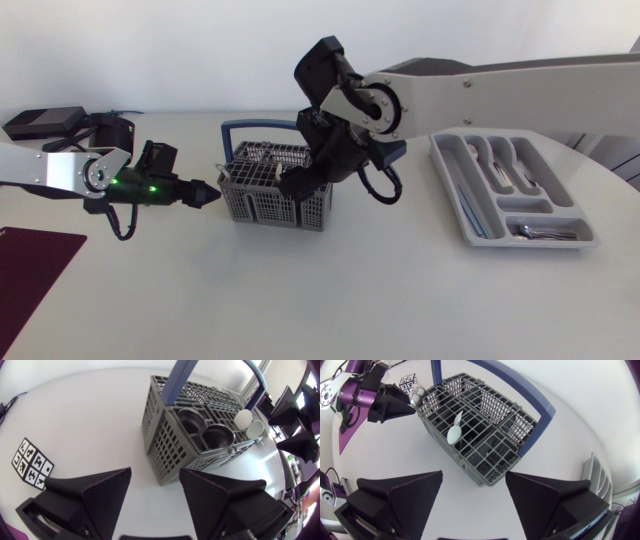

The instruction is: Transfer all utensils from the basket to the drawer tray.

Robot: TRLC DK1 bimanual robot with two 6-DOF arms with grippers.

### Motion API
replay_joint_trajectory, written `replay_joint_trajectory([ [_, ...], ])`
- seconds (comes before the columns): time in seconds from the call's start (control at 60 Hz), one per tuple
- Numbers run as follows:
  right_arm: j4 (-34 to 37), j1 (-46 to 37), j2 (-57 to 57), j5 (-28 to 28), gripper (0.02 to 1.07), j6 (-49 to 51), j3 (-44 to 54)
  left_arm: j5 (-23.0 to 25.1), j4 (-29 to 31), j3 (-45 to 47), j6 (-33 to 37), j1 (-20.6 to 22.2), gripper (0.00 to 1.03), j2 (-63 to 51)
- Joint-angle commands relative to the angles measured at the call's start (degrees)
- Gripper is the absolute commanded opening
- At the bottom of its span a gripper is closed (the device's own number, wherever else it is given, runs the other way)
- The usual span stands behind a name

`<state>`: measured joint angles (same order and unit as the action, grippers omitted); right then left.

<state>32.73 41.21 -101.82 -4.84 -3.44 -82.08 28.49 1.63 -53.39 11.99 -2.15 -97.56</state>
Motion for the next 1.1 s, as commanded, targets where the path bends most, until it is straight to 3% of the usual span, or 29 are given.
replay_joint_trajectory([
  [0.0, -0.4, 0.3, -1.3, -0.9, 0.93, -1.2, -0.3, 0.9, -1.5, -1.4, -0.2, 1.3, 0.68, -1.5],
  [0.25, -1.3, 0.4, -1.6, -2.3, 0.93, -1.1, -0.2, 0.9, -2.0, -0.1, 0.0, 2.4, 0.68, -0.4],
  [0.533, -1.7, 1.9, -5.4, -6.1, 0.93, -1.7, -3.1, 1.2, -1.8, 2.8, 1.4, -2.8, 0.68, 7.9],
  [0.717, -0.2, 2.8, -8.5, -8.7, 0.92, -3.2, -7.4, 2.1, -1.9, 5.0, 3.0, -4.0, 0.68, 12.1],
  [0.767, 0.1, 2.8, -9.2, -9.0, 0.87, -3.9, -8.6, 2.4, -2.4, 5.7, 3.0, -4.1, 0.68, 12.6],
  [0.9, 1.0, 2.9, -10.9, -9.8, 0.86, -4.6, -10.9, 3.4, -3.0, 6.7, 3.0, -4.1, 0.68, 12.9],
  [1.083, 1.9, 2.9, -13.4, -10.9, 0.63, -5.5, -13.4, 3.5, -3.6, 7.7, 3.0, -3.5, 0.68, 13.9],
])
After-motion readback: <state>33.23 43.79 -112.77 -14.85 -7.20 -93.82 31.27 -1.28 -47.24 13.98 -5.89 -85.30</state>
